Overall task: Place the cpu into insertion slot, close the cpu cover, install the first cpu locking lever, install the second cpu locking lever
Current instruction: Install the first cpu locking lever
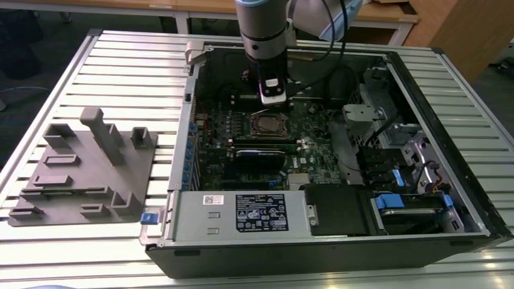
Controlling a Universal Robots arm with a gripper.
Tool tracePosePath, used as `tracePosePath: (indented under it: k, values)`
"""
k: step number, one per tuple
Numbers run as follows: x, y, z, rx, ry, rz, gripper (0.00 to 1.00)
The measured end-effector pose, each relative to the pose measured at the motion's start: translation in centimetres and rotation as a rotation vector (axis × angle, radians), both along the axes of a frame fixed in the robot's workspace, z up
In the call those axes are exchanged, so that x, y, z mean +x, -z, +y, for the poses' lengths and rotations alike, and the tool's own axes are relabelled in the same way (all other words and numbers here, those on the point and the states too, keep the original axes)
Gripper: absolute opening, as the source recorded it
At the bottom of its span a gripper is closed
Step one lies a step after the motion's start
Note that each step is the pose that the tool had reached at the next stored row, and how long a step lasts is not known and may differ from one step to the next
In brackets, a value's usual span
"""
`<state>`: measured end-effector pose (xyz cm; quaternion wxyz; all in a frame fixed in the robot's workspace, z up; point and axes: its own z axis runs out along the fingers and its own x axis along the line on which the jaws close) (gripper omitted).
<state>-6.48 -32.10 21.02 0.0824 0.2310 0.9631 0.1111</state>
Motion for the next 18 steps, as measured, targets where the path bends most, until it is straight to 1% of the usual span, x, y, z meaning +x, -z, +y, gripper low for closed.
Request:
tracePosePath:
  k: [4, 7, 12, 16, 18]
  values:
    - [-0.04, 0.03, 0.02, 0.0033, 0.007, -0.0020, 0.11]
    - [-0.09, 0.03, 0.02, 0.0111, 0.007, -0.0031, 0.11]
    - [-0.09, 0.04, 0.02, 0.0119, 0.007, -0.0034, 0.11]
    - [-0.09, 0.17, 0.02, 0.0119, 0.007, -0.0114, 0.11]
    - [-0.09, 0.18, 0.01, 0.0118, 0.007, -0.0121, 0.11]
